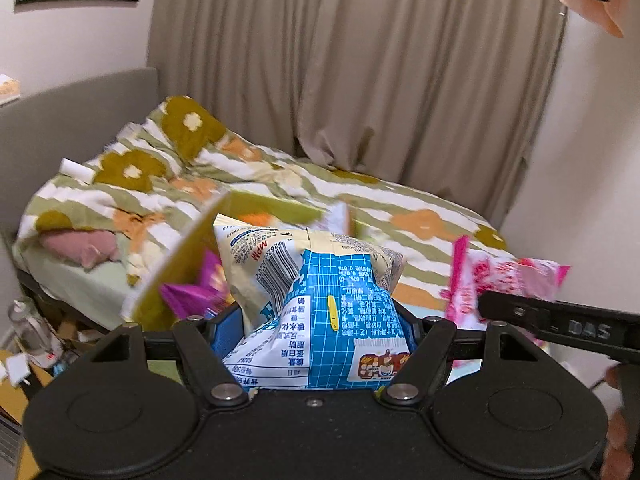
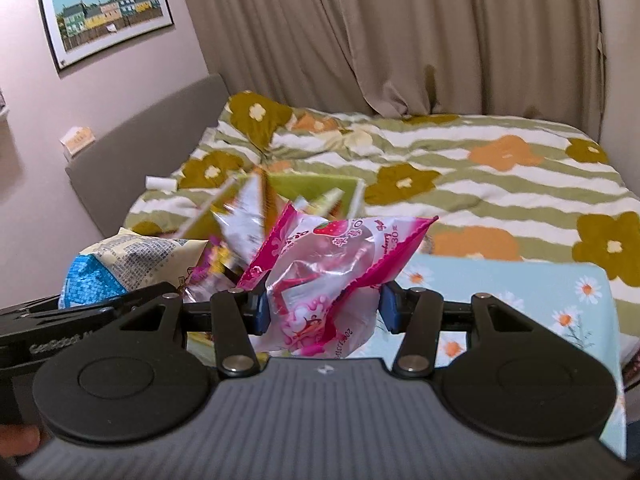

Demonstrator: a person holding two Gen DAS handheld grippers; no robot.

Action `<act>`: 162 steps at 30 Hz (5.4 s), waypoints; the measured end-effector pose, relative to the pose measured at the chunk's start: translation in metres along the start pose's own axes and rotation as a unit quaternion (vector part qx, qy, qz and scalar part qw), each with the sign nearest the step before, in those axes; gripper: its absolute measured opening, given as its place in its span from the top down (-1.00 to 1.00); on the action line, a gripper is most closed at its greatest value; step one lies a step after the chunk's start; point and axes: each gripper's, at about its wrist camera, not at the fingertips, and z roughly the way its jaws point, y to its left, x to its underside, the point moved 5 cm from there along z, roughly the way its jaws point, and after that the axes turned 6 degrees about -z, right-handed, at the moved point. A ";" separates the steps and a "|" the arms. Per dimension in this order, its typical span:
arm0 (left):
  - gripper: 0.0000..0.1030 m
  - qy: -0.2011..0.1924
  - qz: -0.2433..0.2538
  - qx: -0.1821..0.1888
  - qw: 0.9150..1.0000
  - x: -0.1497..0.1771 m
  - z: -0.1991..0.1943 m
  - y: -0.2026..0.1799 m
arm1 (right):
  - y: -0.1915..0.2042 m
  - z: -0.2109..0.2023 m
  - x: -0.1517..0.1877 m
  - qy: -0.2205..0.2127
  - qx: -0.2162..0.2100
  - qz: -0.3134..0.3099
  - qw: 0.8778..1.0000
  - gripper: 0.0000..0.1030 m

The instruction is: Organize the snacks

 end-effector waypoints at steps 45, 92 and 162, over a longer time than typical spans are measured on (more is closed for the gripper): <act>-1.00 0.076 0.018 -0.026 0.997 -0.039 0.068 0.112 | 0.111 0.145 -0.078 -0.003 -0.014 -0.053 0.998 -1.00; -1.00 0.013 0.141 0.024 0.990 0.034 -0.073 -0.010 | 0.013 -0.098 0.074 0.063 0.191 0.041 0.979 -1.00; -1.00 0.004 0.124 0.014 0.992 0.030 -0.069 0.006 | 0.005 -0.094 0.081 0.070 0.215 0.063 0.972 -1.00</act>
